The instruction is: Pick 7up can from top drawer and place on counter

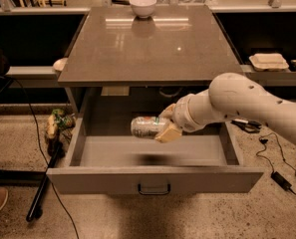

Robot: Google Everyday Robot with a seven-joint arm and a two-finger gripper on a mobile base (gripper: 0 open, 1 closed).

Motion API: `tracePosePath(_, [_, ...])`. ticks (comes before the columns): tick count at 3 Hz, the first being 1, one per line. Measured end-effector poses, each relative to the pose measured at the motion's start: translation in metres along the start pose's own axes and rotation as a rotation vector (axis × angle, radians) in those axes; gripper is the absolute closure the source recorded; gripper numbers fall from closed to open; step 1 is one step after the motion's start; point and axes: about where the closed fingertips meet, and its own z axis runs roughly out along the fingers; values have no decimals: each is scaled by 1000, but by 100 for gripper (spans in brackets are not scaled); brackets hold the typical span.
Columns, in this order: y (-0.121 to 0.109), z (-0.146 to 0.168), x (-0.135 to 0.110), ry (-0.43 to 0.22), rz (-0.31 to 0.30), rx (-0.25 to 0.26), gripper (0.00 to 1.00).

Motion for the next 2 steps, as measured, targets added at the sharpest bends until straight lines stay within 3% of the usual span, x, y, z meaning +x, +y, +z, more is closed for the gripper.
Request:
tracePosePath(1, [-8,-21,-26,-50,-68,15,100])
tracePosePath(2, [-26,-67,-86,-123,-246,61,100])
